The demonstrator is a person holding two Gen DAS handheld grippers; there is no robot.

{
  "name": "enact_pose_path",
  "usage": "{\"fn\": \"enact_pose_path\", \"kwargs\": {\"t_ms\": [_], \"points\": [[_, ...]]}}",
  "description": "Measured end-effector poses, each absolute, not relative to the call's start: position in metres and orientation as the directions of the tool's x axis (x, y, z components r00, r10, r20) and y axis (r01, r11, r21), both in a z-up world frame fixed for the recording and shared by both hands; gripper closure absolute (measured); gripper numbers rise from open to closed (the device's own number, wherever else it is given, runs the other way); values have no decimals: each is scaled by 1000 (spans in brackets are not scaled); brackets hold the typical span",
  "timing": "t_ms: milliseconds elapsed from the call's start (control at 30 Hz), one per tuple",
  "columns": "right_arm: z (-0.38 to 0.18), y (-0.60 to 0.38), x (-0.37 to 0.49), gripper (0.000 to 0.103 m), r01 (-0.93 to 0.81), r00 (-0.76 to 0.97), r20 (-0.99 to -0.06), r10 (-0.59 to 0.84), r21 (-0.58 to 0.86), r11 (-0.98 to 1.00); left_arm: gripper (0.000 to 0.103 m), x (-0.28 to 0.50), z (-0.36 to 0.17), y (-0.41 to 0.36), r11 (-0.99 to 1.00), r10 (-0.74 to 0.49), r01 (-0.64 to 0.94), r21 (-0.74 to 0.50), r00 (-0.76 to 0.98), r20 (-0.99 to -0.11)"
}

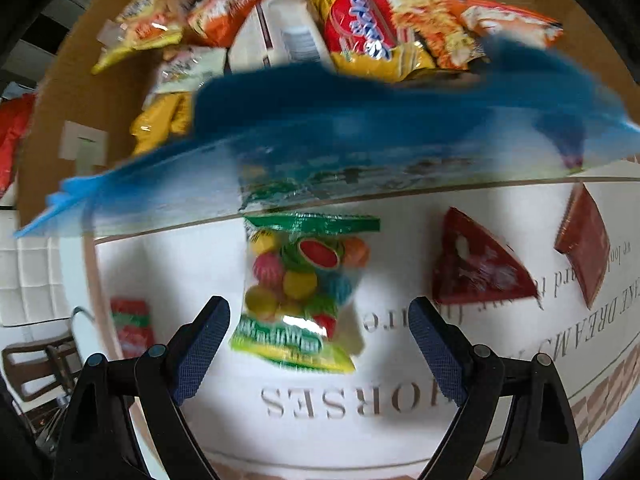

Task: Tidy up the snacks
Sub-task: 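Grasp the red sauce sachet with the left gripper while the right grasps the fruit candy bag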

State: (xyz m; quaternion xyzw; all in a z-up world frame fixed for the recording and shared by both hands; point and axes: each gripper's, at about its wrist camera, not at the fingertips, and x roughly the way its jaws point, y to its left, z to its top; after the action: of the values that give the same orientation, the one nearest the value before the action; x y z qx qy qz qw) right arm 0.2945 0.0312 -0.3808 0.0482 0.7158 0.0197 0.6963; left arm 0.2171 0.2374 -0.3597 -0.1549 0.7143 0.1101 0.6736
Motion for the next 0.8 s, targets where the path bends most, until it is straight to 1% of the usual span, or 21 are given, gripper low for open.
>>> {"fn": "enact_pose_path", "kwargs": {"t_ms": [33,67,133,167,200,267,300,333,367,400,433,633,800], "points": [[-385,34,295,19,35,-34,-996,85,84,996,16,220,-365,236,932,-70,-359,-45,-57,-996],[-390,36,294,22,26,-46,-996,79,78,997,16,223,-372,233,936,-76,-349,-46,-72,-995],[-396,40,291,35,2,-61,-996,60,60,998,16,227,-383,229,941,-96,-333,-59,-97,-991],[-395,42,289,39,-19,-58,-997,48,49,999,16,229,-389,225,944,-105,-325,-63,-112,-988],[-395,43,288,45,-35,-56,-998,41,43,998,16,230,-391,222,948,-96,-315,-54,-119,-988],[-396,44,280,47,-63,-66,-997,32,36,997,16,232,-390,213,958,-90,-281,-56,-108,-990],[-397,42,276,47,-73,-72,-997,31,36,997,19,231,-388,207,962,-88,-268,-58,-102,-991],[-397,40,271,47,-81,-77,-997,26,33,996,26,229,-386,203,963,-84,-262,-56,-97,-992],[-398,38,265,47,-92,-92,-996,15,24,995,31,227,-384,197,967,-77,-250,-51,-95,-992],[-399,35,260,47,-99,-101,-995,16,26,995,42,225,-382,192,969,-72,-242,-48,-91,-993],[-400,33,255,47,-108,-110,-994,16,28,994,51,221,-380,187,971,-67,-237,-44,-91,-994],[-405,9,214,48,-168,-157,-988,-10,16,986,51,176,-379,144,976,-86,-210,-60,-119,-989],[-408,-17,186,48,-163,-201,-979,-17,16,987,51,133,-379,106,977,-111,-199,-81,-142,-984]]}}
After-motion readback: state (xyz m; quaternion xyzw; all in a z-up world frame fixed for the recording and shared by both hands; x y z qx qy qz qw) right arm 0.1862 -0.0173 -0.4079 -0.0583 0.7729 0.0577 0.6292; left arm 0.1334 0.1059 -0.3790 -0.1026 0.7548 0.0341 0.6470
